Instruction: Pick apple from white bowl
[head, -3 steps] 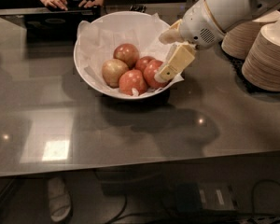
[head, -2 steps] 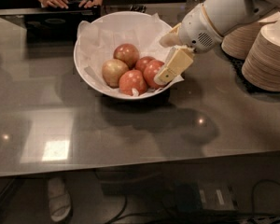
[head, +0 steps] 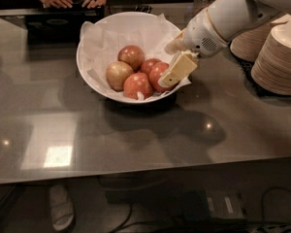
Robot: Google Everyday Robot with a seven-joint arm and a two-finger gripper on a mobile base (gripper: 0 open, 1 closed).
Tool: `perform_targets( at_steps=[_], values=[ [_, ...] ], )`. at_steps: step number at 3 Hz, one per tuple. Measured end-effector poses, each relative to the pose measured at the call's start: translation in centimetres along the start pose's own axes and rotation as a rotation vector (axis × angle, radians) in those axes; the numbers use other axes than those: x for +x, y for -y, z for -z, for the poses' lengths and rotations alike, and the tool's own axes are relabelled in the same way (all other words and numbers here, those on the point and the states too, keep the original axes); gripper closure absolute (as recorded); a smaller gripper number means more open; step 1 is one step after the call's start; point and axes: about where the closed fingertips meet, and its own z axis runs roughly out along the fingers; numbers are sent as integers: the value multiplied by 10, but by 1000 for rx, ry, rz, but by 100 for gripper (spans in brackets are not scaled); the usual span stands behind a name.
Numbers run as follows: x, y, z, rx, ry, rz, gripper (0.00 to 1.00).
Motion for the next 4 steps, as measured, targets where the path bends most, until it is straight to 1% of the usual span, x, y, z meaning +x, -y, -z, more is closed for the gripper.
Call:
perform_targets(
  at_steps=[1, 2, 4],
  values=[
    [3, 3, -3, 9, -8, -12, 36],
    [4, 4, -4, 11, -10, -17, 39],
    [8, 3, -9, 6, -16, -35, 40]
  ],
)
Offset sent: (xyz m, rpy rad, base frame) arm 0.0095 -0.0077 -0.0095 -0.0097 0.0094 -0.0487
